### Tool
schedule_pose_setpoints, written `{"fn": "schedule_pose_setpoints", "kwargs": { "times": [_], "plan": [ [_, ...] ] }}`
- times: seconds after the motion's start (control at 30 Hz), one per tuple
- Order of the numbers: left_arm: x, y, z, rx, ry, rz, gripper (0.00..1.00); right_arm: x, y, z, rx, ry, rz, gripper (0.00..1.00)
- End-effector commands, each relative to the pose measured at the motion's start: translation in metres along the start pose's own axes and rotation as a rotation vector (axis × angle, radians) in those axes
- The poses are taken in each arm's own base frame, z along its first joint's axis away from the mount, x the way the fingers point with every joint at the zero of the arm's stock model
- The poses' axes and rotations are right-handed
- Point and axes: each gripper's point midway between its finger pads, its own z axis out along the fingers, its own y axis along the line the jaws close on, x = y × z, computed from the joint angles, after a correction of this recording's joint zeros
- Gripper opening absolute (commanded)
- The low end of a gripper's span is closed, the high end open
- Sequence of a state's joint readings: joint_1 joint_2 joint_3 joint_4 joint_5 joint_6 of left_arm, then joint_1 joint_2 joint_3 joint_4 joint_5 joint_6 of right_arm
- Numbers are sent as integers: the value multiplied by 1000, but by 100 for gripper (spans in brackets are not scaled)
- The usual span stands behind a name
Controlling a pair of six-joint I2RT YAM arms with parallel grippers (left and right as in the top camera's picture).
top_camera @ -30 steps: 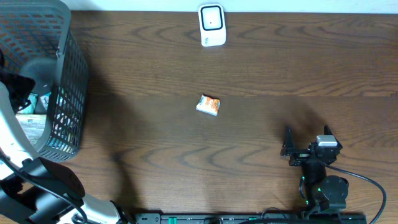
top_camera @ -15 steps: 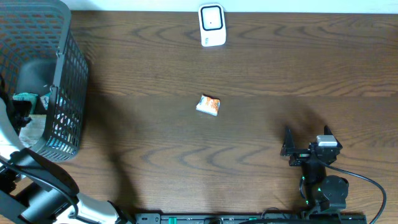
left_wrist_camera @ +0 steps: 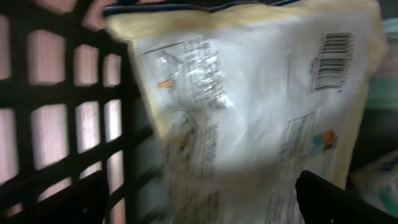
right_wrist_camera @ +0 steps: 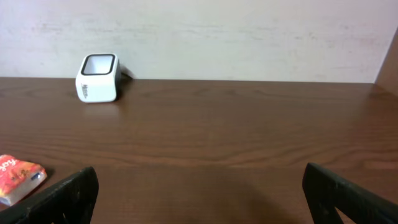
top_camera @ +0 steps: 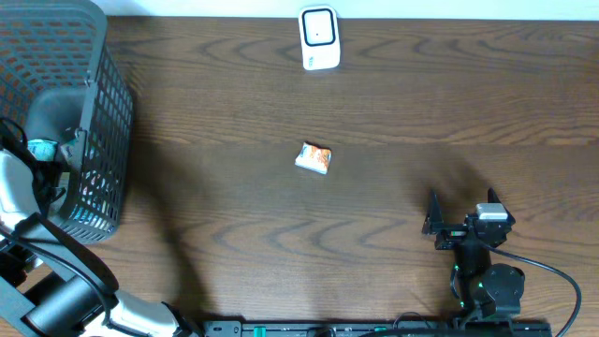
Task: Scan the item barcode
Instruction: 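Reach the left gripper back into the basket and grasp the yellow bag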
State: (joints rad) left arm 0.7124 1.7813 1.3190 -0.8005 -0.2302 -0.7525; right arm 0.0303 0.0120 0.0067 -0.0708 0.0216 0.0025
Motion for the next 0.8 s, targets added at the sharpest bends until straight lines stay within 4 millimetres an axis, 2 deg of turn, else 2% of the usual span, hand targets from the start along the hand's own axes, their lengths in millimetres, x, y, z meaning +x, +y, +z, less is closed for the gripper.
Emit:
{"fn": "schedule_pose_setpoints", "kwargs": {
  "times": [0.0, 0.2, 0.37, 0.4, 0.43, 0.47, 0.5, 0.53, 0.73, 0.77],
  "plan": [
    [10, -9, 14, 50, 33, 88, 94, 0, 1, 0, -2, -1, -11, 99],
    [15, -18, 27, 82, 46, 111, 94, 0, 1, 0, -2, -1, -11, 99],
    [28, -14, 53, 32, 99, 145, 93, 0, 1, 0, -2, -1, -11, 99],
    [32, -13, 59, 17, 115, 151, 88, 0, 1, 0, -2, -1, -11, 99],
    [36, -11, 66, 2, 131, 156, 79, 0, 1, 0, -2, -1, -11, 99],
    [41, -9, 73, -16, 148, 162, 64, 0, 0, 0, -2, -1, -11, 99],
    [43, -8, 75, -22, 155, 164, 57, 0, 1, 0, -2, -1, -11, 99],
    [44, -8, 77, -26, 159, 165, 43, 0, 0, 0, -2, -2, -11, 99],
    [33, -13, 63, 5, 128, 154, 8, 0, 1, 0, -2, -1, -11, 99],
    [30, -14, 58, 14, 119, 151, 8, 0, 0, 0, -2, -1, -11, 99]
  ]
}}
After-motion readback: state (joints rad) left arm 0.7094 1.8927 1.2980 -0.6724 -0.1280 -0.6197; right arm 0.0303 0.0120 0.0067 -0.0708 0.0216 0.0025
